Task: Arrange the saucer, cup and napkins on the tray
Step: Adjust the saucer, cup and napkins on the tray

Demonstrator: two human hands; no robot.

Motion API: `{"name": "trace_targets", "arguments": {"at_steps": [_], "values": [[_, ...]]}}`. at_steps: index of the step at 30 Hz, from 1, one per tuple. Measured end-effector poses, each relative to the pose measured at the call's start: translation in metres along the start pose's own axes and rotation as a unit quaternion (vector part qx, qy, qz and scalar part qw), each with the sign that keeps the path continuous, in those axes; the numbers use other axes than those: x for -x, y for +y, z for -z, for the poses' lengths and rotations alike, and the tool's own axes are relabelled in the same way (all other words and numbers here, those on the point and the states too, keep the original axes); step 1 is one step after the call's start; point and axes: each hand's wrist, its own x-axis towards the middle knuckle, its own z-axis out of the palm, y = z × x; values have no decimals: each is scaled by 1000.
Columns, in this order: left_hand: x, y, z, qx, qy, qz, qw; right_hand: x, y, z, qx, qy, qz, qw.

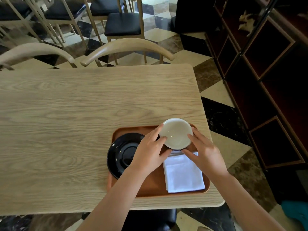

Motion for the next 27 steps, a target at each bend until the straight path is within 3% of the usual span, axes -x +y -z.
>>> {"name": "trace_targets", "arguments": {"at_steps": [7, 10, 14, 17, 27], "values": [[14, 16, 5, 25, 55, 5, 998, 13, 2, 3, -15, 2, -8, 1000], [46, 34, -1, 45, 61, -33, 997, 40, 6, 11, -15, 8, 11, 1000], [78, 58, -28, 4, -4, -105, 994, 78, 19, 4, 14, -66, 82, 994], [80, 63, -39, -16, -45, -80, 996, 85, 22, -4, 14, -104, 84, 991], [80, 45, -40, -33, -85, -63, 994, 82, 9, -16, 12, -85, 63, 994]]}}
